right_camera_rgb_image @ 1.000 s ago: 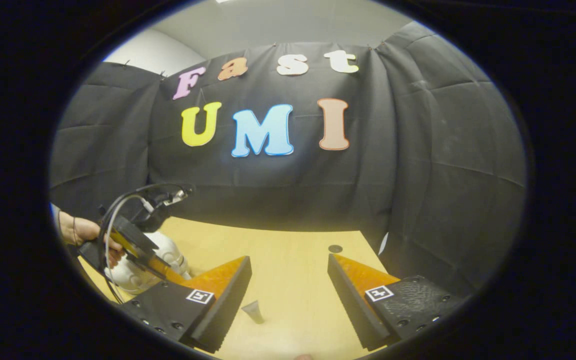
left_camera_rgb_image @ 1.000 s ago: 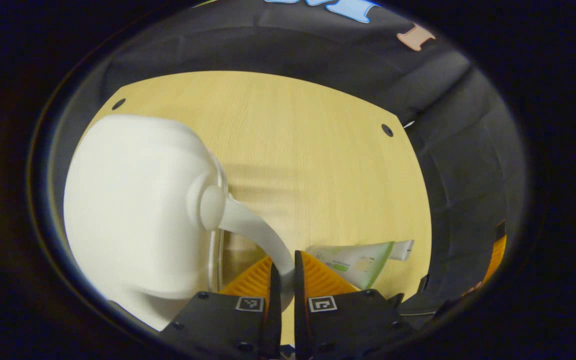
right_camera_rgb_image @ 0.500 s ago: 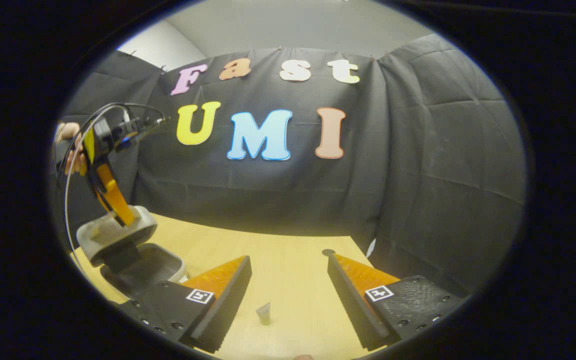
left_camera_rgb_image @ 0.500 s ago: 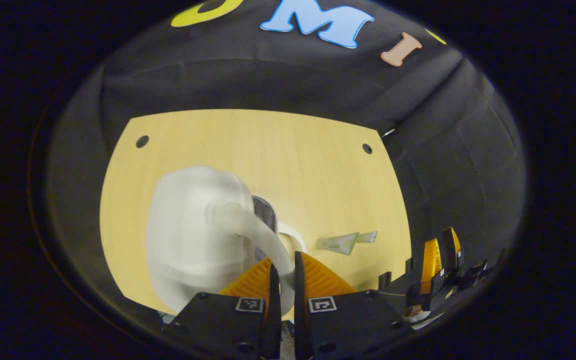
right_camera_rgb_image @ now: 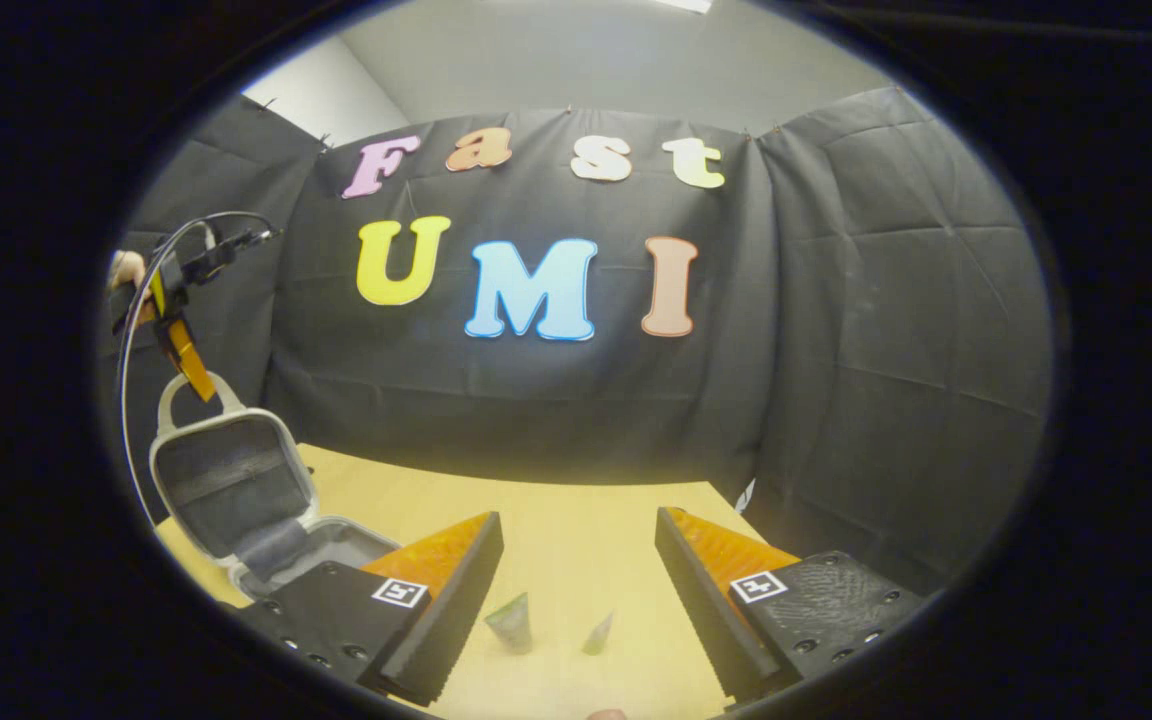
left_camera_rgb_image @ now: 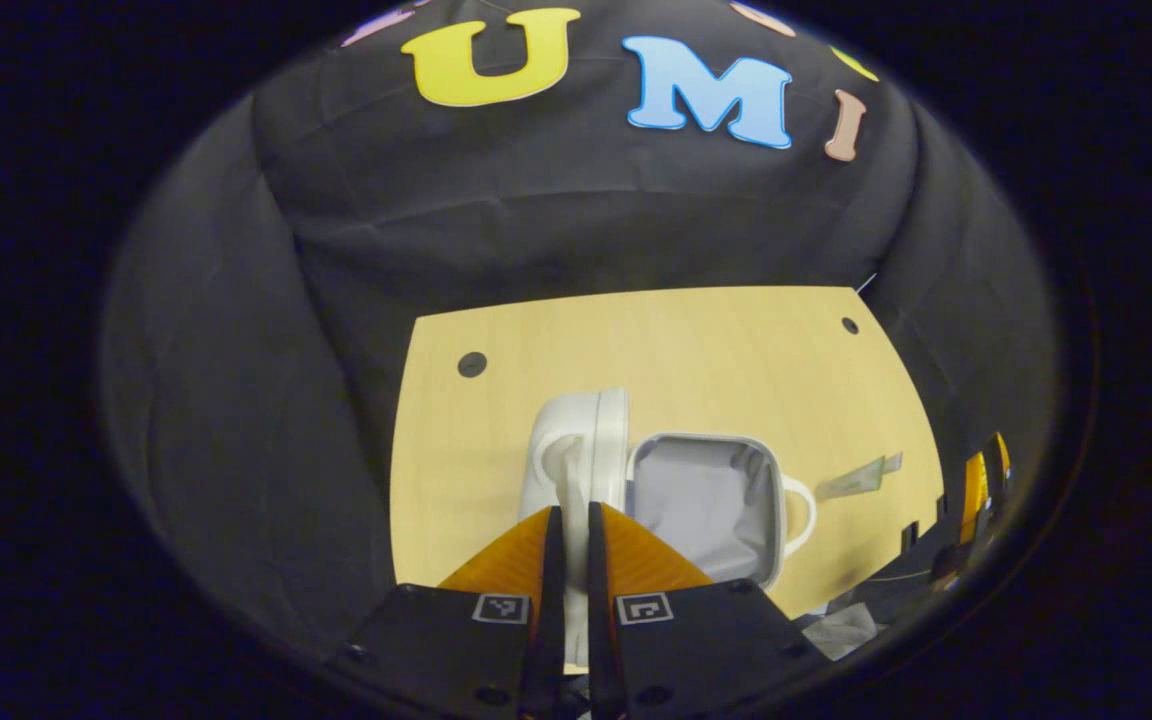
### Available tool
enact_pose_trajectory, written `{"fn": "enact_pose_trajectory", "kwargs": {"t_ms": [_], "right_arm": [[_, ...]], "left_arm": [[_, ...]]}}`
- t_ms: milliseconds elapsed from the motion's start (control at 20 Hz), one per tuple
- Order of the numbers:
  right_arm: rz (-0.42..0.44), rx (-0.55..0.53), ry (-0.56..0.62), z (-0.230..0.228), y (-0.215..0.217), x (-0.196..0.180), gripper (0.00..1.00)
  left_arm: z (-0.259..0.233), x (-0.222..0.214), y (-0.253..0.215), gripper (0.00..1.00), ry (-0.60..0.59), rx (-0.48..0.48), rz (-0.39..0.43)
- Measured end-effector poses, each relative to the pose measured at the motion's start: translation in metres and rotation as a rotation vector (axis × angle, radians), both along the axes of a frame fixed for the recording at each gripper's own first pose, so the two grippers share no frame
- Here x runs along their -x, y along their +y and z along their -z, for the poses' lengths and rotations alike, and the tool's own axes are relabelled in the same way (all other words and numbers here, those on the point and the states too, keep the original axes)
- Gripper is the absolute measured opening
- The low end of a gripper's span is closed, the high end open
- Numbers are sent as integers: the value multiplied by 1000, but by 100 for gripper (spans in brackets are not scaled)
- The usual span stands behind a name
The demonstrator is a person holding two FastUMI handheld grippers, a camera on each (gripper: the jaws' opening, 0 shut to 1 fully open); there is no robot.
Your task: First open the suitcase, pack the skin care products into it, and then close the suitcase.
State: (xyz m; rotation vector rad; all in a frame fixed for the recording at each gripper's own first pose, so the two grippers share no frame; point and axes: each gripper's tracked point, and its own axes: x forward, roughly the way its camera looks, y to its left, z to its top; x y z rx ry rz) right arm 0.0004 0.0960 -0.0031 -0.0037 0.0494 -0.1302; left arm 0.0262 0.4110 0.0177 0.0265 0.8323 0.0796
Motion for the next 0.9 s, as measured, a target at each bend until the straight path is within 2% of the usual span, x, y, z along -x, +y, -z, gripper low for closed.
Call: {"fn": "enact_pose_trajectory", "kwargs": {"t_ms": [300, 450, 650, 900], "right_arm": [[-16, 2, 4, -9, 40, 3, 93], [-8, 13, 26, -9, 49, 3, 94], [10, 27, 45, -9, 55, 6, 93], [17, 35, 74, -3, 61, 8, 94]], "left_arm": [[63, 3, 113, 17, 43, -25, -105], [116, 13, 160, 18, 107, 14, -175], [187, 14, 199, 18, 148, 79, -244], [244, 10, 218, 18, 168, 103, -277]]}}
